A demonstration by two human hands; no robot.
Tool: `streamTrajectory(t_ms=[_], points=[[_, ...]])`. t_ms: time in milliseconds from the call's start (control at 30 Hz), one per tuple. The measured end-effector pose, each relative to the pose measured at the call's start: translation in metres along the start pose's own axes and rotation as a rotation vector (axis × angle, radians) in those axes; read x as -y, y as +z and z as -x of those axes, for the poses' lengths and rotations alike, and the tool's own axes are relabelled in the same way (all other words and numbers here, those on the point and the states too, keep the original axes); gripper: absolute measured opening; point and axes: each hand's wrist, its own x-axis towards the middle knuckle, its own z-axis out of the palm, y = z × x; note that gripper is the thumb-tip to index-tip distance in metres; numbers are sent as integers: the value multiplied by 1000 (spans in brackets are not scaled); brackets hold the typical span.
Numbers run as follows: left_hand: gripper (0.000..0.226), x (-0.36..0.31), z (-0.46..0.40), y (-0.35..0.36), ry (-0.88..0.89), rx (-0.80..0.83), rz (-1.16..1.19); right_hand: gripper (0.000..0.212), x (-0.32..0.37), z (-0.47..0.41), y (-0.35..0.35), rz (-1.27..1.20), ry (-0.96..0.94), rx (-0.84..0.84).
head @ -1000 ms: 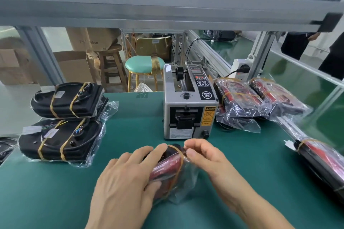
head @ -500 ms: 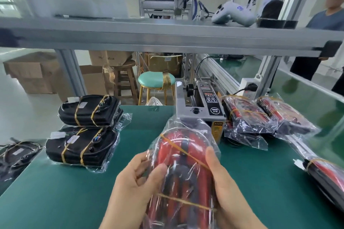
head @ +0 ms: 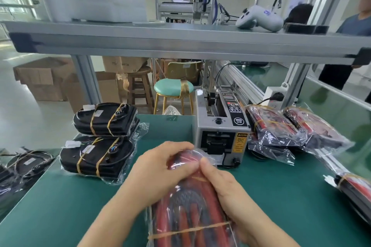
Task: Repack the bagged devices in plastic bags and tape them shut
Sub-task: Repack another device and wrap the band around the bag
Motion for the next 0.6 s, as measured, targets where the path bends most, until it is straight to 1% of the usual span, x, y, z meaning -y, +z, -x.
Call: streamTrajectory(t_ms=[67, 133, 167, 200, 267, 300, 333, 400, 433, 467, 500, 533, 567, 600], points=[[46, 5, -8, -7, -62, 80, 285, 52, 2, 0, -1, -24, 25, 24], [43, 12, -13, -10, -50, 100, 458, 50, 4, 0, -3, -77, 70, 67], [40, 15, -14, -12, -57, 71, 531, 53, 6, 1, -5, -105, 83, 114], [39, 19, -16, -14, -87, 22, 611, 60, 7, 2, -9, -118, 94, 182], [45, 31, -17, -17, -185, -77, 726, 71, 9, 4, -17, -84, 120, 314], [50, 36, -15, -18, -234, -109, 763, 72, 8, 4, -19, -51, 136, 336], [54, 40, -13, -18, -278, -133, 808, 72, 5, 3, -18, -11, 148, 320], [58, 40, -8, -16, -347, -195, 853, 78, -1, -1, -13, 33, 169, 197], [59, 39, -5, -15, -365, -254, 787, 77, -2, -4, -10, 38, 158, 140], [63, 40, -1, -17, -364, -324, 611, 70, -2, -9, -3, 51, 122, 102], [68, 41, 2, -18, -363, -395, 341, 61, 0, -11, 3, 111, 49, 80], [72, 40, 6, -21, -351, -490, 115, 56, 1, -13, 8, 228, -41, 60], [74, 39, 11, -25, -335, -581, 46, 55, 4, -16, 17, 378, -140, 32], [74, 39, 17, -29, -327, -633, 112, 56, 5, -21, 26, 523, -248, -9]])
